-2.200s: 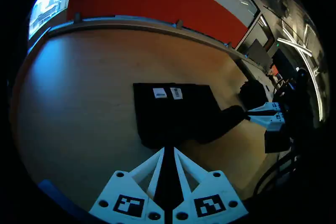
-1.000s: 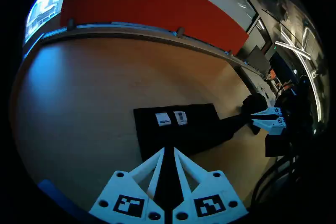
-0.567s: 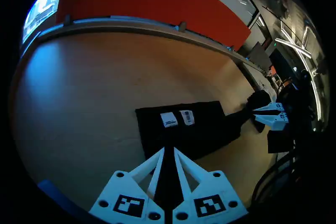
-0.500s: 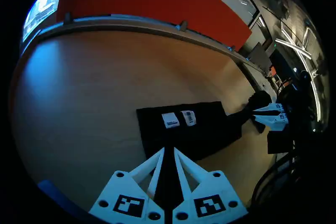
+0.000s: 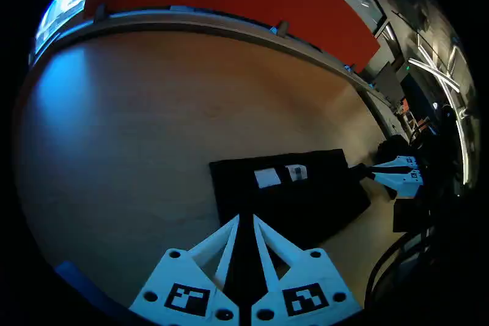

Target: Fold towel

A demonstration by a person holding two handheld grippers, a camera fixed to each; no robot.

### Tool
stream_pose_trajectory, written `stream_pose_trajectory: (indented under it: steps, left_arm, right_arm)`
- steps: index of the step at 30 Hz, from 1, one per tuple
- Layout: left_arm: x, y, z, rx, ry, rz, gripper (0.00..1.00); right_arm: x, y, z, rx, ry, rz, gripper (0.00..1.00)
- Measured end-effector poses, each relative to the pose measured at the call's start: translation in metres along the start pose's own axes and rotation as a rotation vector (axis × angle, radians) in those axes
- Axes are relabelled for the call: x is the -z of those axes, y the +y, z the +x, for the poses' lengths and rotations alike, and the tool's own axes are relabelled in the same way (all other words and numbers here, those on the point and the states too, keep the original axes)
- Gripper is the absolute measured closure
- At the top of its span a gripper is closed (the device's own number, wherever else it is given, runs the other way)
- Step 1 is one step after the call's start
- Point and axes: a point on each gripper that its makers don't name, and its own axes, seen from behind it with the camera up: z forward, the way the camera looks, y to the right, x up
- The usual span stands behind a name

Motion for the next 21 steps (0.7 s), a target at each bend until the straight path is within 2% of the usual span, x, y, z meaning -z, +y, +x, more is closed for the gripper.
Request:
stream_pose_trajectory:
  steps: [8,15,19,21]
  left_arm:
    - [-0.014,-0.017,0.0,0.013,-0.016,0.063,0.95]
    - [-0.016,-0.021,0.008,0.028,0.004,0.075,0.94]
    - [-0.017,-0.026,0.014,0.033,0.012,0.093,0.85]
    - [-0.018,-0.029,0.017,0.035,0.015,0.103,0.76]
  right_arm:
    - [-0.015,0.005,0.002,-0.011,-0.007,-0.037,0.85]
    - [-0.019,0.013,0.01,-0.009,0.004,-0.061,0.82]
    - [-0.022,0.019,0.013,-0.004,0.009,-0.078,0.74]
    - [-0.023,0.021,0.015,-0.001,0.01,-0.087,0.72]
